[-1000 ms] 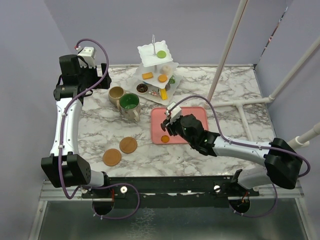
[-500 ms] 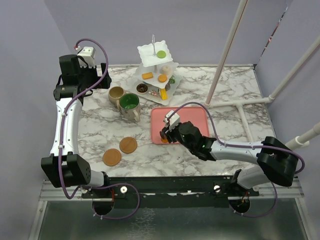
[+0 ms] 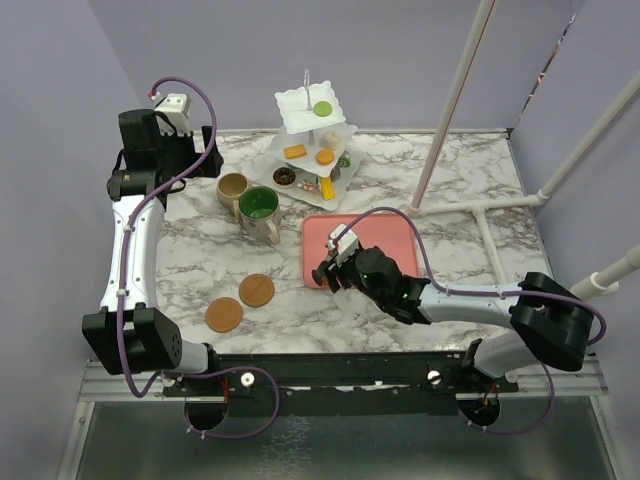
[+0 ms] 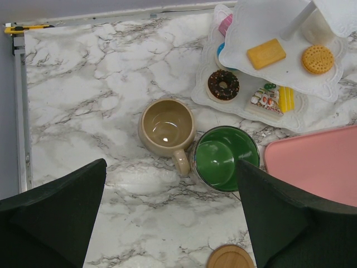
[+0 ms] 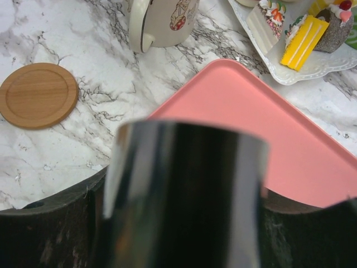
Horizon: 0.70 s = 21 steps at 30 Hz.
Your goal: Serve the afternoon tea
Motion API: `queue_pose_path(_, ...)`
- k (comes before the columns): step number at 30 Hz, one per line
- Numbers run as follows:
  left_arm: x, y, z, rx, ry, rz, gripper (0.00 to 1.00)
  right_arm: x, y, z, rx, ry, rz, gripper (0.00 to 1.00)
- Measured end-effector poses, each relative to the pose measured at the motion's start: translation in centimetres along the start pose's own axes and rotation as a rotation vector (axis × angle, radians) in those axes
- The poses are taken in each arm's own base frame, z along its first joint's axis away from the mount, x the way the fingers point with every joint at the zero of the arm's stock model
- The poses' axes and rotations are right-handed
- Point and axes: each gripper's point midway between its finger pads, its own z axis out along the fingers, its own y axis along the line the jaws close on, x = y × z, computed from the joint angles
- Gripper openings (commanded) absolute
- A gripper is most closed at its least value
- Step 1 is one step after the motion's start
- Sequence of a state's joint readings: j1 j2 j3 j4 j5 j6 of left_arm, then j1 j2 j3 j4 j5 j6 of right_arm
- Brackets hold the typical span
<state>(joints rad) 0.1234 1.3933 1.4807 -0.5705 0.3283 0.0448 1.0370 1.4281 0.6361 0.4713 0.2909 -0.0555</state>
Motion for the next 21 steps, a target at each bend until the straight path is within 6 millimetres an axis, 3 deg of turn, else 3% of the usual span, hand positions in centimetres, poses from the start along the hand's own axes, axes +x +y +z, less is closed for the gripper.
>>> queue_pose_path(21,0.0,0.01,0.0,0.0,0.0,0.001,0.99,1.06,0.03,-0.03,0.011,0.015,0.008,0.52)
